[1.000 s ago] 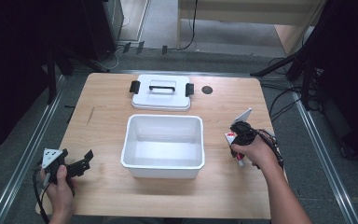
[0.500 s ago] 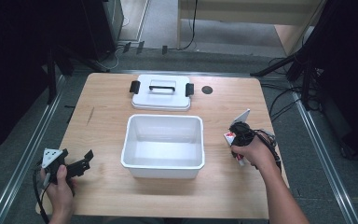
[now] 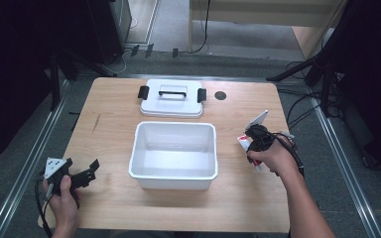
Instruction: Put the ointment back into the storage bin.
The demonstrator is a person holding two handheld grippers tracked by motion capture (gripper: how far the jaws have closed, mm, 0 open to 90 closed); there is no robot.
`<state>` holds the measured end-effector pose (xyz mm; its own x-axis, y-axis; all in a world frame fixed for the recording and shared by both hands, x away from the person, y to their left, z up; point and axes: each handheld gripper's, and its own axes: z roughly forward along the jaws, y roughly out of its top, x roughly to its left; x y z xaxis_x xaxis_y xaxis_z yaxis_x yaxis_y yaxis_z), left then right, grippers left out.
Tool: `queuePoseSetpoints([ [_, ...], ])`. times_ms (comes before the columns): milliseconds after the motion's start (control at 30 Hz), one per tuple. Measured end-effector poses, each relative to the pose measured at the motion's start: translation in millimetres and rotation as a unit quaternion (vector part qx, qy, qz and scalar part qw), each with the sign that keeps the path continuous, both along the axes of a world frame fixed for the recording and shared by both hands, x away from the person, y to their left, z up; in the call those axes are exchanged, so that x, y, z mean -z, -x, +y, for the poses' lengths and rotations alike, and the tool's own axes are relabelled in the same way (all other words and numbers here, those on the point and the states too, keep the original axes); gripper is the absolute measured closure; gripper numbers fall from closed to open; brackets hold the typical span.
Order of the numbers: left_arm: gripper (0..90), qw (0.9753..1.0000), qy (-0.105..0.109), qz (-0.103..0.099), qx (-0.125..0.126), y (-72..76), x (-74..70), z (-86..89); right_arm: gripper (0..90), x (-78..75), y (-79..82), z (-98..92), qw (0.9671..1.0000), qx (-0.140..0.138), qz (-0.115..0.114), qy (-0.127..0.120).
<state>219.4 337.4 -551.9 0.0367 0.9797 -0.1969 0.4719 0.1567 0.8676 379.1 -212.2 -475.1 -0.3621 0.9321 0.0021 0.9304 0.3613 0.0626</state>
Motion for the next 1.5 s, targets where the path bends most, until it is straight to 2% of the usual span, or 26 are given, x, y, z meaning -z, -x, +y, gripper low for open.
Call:
queuePoseSetpoints([
  [367, 0.0, 1.0000, 0.000, -0.001, 0.002, 0.3, 0.0, -0.2, 72.4, -30.7, -1.2, 6.0, 0.9996, -0.018, -0.012, -0.020],
  [400, 0.0, 1.0000, 0.000, -0.001, 0.002, 0.3, 0.0, -0.2, 72.4, -37.8, -1.0, 8.5, 0.9993, -0.022, -0.014, -0.026],
  [500, 0.0, 1.0000, 0.000, -0.001, 0.002, 0.2, 0.0, -0.1, 72.4, -42.9, -0.8, 10.3, 0.9990, -0.028, -0.017, -0.029],
  [533, 0.0, 1.0000, 0.000, -0.001, 0.002, 0.2, 0.0, -0.2, 72.3, -50.2, -0.7, 13.3, 0.9986, -0.037, -0.021, -0.033],
  [833, 0.0, 1.0000, 0.000, 0.000, 0.002, 0.1, 0.0, -0.1, 72.3, -73.0, -3.0, 23.2, 0.9971, -0.056, -0.032, -0.042],
  [1233, 0.0, 1.0000, 0.000, 0.000, 0.003, 0.0, 0.0, 0.0, 72.3, -92.8, -1.5, 42.7, 0.9938, -0.096, -0.037, -0.044],
  [1500, 0.0, 1.0000, 0.001, 0.000, 0.002, -0.1, 0.1, 0.0, 72.3, -102.1, 0.4, 56.9, 0.9903, -0.123, -0.043, -0.048],
])
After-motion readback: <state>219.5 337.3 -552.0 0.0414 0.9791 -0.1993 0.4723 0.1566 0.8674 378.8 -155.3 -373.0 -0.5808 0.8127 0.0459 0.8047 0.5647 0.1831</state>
